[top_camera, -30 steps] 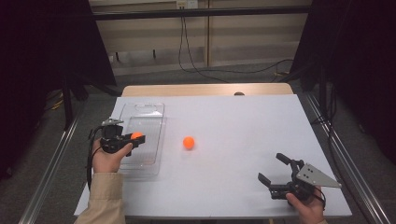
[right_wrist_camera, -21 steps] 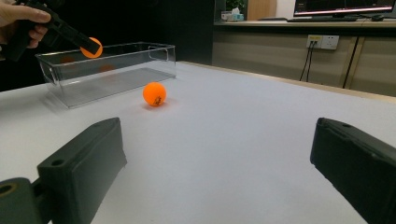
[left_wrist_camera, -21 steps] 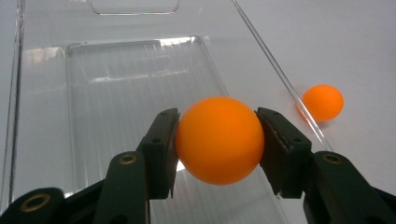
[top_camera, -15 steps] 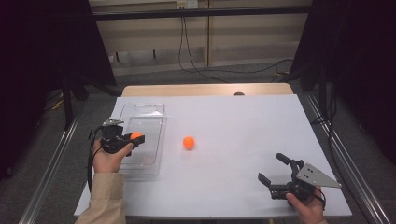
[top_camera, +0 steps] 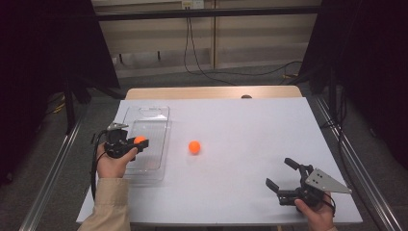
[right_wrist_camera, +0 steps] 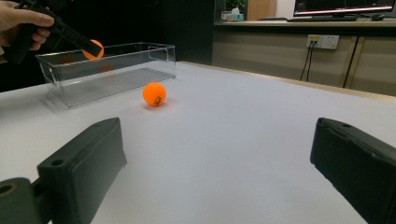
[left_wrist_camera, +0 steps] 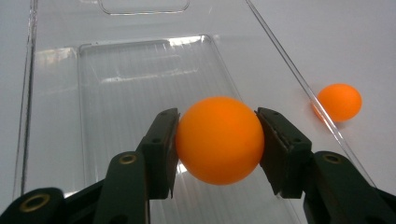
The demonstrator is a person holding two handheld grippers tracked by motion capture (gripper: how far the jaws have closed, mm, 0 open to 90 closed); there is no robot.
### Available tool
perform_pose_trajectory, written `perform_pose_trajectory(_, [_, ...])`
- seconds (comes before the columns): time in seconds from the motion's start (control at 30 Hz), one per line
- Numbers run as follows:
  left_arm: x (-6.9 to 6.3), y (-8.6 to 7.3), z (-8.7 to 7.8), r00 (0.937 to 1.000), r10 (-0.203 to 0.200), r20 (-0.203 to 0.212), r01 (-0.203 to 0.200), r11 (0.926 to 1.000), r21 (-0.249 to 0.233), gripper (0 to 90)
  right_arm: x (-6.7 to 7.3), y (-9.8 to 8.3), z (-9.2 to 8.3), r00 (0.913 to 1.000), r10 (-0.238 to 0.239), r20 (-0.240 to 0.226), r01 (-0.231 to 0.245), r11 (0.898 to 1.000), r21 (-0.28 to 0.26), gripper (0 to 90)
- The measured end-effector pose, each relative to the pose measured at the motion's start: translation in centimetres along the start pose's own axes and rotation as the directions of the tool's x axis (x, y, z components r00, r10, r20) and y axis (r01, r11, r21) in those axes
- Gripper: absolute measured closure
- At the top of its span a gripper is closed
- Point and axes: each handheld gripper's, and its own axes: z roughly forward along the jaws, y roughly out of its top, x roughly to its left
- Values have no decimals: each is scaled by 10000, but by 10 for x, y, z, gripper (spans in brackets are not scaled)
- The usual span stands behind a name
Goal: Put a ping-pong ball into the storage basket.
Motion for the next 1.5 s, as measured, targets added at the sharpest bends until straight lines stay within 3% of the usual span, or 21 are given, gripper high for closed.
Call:
perform_pose_trajectory(0.93, [-1,-3,6,9993,162,-323,-163,9999,-38,498,0,0,0,10000,31,-12,-31,10000,-46,25])
perform_pose_trajectory(1.5, [-7,-1,3,9998,153,-96,-155,9995,-269,344,0,0,-1,10000,19,-13,-19,10000,-38,26])
